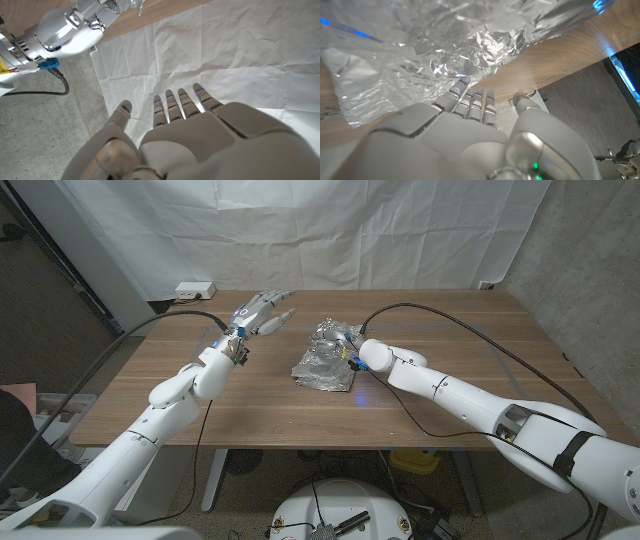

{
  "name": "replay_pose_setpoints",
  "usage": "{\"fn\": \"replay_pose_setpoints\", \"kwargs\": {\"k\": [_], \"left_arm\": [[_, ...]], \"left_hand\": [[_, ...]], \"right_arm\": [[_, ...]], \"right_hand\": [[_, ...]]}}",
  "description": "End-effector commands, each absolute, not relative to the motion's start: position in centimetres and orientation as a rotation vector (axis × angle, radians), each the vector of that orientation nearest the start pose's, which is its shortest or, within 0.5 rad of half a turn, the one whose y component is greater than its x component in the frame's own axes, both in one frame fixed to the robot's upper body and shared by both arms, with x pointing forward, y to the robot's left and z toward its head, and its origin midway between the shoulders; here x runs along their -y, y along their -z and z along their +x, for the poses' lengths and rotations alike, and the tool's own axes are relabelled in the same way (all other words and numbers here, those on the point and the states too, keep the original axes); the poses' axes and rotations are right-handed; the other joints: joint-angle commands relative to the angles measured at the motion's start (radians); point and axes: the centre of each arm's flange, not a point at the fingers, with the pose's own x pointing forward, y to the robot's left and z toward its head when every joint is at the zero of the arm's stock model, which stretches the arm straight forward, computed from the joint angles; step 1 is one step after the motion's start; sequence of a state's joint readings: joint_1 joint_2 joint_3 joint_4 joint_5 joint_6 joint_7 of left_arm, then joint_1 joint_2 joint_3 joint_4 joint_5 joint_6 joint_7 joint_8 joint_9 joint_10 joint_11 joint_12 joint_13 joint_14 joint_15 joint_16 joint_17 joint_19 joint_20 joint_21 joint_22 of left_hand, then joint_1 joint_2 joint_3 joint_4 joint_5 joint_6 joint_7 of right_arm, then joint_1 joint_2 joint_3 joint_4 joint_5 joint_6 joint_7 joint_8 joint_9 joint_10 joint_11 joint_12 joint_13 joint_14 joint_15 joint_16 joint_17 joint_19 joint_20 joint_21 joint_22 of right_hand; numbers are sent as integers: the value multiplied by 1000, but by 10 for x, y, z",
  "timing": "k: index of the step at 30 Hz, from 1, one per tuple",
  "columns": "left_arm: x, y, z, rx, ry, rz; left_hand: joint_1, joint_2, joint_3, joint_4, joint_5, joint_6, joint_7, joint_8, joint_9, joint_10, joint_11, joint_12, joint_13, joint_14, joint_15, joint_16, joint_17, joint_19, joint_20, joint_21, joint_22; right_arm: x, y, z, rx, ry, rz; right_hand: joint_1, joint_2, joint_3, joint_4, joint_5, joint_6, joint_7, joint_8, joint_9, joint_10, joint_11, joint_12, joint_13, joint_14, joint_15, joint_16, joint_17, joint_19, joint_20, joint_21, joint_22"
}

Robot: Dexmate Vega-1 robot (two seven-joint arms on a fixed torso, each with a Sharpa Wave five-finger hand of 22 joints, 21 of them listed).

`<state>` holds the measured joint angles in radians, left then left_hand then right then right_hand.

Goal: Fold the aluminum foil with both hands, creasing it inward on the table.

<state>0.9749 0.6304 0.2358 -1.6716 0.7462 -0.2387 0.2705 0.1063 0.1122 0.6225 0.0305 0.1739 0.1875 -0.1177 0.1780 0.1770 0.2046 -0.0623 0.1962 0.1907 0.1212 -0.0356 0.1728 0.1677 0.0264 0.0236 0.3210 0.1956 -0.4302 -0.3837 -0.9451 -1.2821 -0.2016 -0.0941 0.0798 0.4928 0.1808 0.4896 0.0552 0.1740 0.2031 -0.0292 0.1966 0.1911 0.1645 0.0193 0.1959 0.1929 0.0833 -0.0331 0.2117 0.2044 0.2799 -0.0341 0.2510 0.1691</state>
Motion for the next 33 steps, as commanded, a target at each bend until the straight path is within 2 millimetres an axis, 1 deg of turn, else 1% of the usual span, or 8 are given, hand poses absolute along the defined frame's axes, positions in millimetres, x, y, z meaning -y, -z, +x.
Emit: {"fn": "replay_pose_setpoints", "kwargs": {"k": [1, 3, 7, 9, 14, 20, 26, 33], "left_arm": [[-261, -31, 566, 1001, -195, 1293], [-262, -30, 566, 997, -197, 1279], [-264, -28, 565, 994, -198, 1262], [-264, -27, 564, 992, -200, 1257], [-268, -26, 562, 988, -201, 1228], [-273, -26, 558, 991, -215, 1221], [-281, -24, 555, 992, -211, 1194], [-290, -23, 554, 997, -199, 1175]], "left_hand": [[-4, 10, 2, 4, 4, -3, -2, 6, 2, -4, -1, 6, 1, -4, -14, 6, 2, 0, -1, -2, 2], [-4, 10, 3, 4, 4, -3, -2, 6, 2, -4, 1, 6, 1, -4, -14, 6, 2, 0, 0, -2, 2], [-4, 10, 3, 4, 4, -3, -2, 6, 2, -6, 2, 5, 1, -5, -12, 6, 2, 0, -1, -2, 2], [-4, 10, 3, 5, 4, -3, -2, 6, 2, -9, 6, 4, 1, -5, -12, 6, 2, 0, -1, -2, 2], [-5, 11, 4, 5, 4, -3, -1, 6, 2, -9, 5, 5, 1, -6, -11, 6, 2, 1, 0, -3, 2], [-5, 11, 4, 5, 4, -3, -2, 6, 2, -10, 4, 5, 0, -5, -11, 6, 2, 1, 0, -3, 2], [-5, 11, 5, 5, 4, -3, -2, 6, 2, -10, 4, 5, 0, -5, -11, 6, 2, 2, -1, -3, 2], [-5, 10, 6, 5, 4, -3, -2, 6, 2, -11, 3, 5, 0, -5, -11, 6, 2, 3, -1, -3, 2]], "right_arm": [[54, -25, 651, 651, -427, -1002], [57, -31, 646, 672, -417, -987], [63, -36, 642, 689, -406, -947], [66, -38, 640, 694, -403, -929], [73, -39, 638, 696, -407, -855], [80, -44, 632, 711, -373, -846], [85, -49, 625, 727, -361, -787], [97, -56, 617, 743, -296, -751]], "right_hand": [[-2, -6, -6, -5, 8, 0, -9, -2, 1, 3, 1, 2, 1, 16, 4, 3, 1, -4, 6, -5, 2], [-1, -7, -7, -7, 8, 0, -10, -2, 1, 6, 5, 3, 1, 17, 5, 3, 0, -3, 7, -6, 2], [0, -9, -8, -11, 9, 1, -10, -1, 1, 9, 6, 4, 1, 22, 8, 4, -2, -1, 9, -7, 2], [1, -9, -9, -13, 10, 2, -10, -1, 1, 12, 7, 5, 1, 25, 8, 4, -3, 0, 11, -8, 2], [2, -9, -9, -18, 10, 9, -10, 2, 1, 16, 10, 6, 1, 27, 7, 4, -5, 2, 11, -9, 2], [3, -8, -11, -21, 11, 16, -8, 4, 1, 22, 13, 8, 0, 28, 9, 3, -6, 3, 11, -12, 2], [3, -9, -13, -25, 11, 23, -6, 6, 0, 30, 15, 10, 0, 30, 10, 3, -7, 4, 13, -14, 2], [5, -12, -15, -31, 11, 29, -4, 7, 0, 36, 14, 11, 0, 33, 9, 3, -9, 3, 14, -17, 2]]}}
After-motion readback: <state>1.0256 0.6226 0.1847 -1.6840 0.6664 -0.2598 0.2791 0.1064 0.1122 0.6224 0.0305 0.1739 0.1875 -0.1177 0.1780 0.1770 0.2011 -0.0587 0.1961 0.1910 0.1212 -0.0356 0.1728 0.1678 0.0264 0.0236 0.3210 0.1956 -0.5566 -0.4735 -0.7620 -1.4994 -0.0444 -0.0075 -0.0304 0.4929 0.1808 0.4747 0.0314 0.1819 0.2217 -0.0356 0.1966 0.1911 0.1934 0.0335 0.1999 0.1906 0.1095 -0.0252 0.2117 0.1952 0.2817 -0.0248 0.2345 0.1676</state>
